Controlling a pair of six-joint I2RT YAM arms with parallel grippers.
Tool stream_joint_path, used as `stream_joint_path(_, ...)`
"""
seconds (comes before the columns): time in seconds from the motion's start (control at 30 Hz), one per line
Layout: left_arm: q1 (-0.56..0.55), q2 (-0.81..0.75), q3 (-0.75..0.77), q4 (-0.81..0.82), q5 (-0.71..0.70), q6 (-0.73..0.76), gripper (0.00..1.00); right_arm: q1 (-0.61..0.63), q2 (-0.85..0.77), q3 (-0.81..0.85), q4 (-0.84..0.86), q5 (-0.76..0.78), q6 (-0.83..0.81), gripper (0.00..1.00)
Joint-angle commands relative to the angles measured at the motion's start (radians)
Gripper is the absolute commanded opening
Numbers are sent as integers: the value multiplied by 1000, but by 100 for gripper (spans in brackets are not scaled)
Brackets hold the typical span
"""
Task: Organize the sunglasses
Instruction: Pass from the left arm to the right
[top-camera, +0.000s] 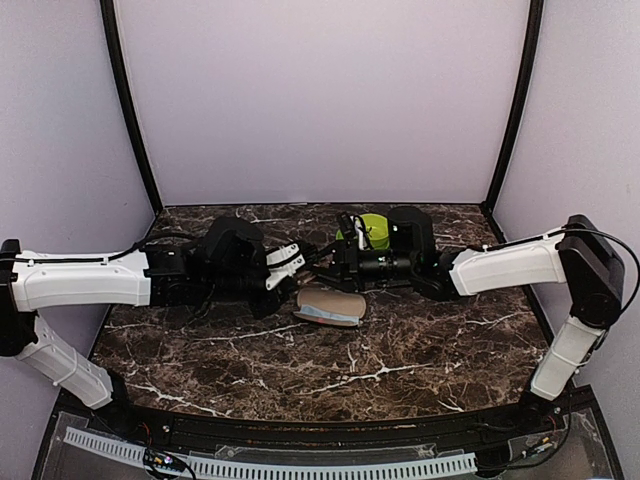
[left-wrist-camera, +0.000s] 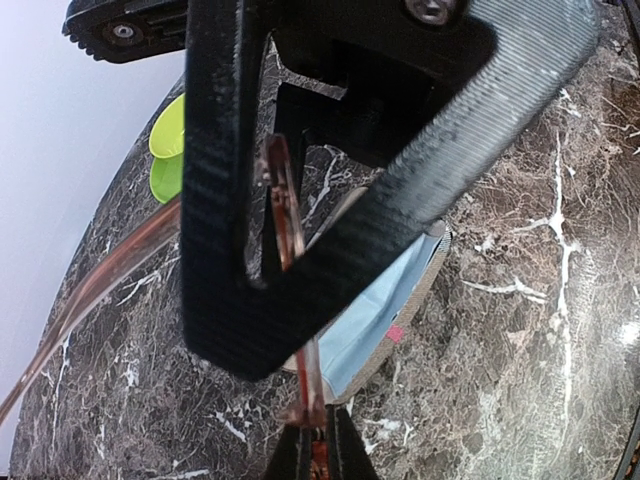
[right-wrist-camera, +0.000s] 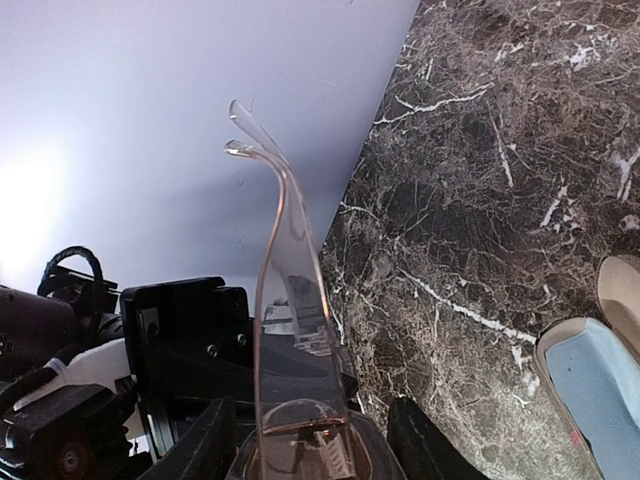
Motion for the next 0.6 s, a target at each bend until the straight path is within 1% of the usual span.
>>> stream_joint_path(0.0, -5, -4, 18, 22, 3, 8, 0, -11, -29, -3, 49, -6, 7, 49)
stream_joint_path(0.1, -5, -1, 16, 23, 1, 7, 0, -13, -27, -10, 65, -9, 17, 44)
stream_joint_path(0.3, -7, 1, 12, 24, 3, 8, 0, -15, -27, -16, 70, -6, 21, 38)
stream_joint_path(0.37, -7, 1, 10, 26, 1, 6, 2, -15, -27, -17, 69, -5, 21, 36)
stream_joint_path(0.43, -7, 0, 7, 28, -1, 3, 10, -16, -28, -17, 67, -2, 21, 34)
stream_joint_path(0.57, -7, -6, 1, 31, 0, -12, 33, -19, -33, -19, 51, 7, 11, 32)
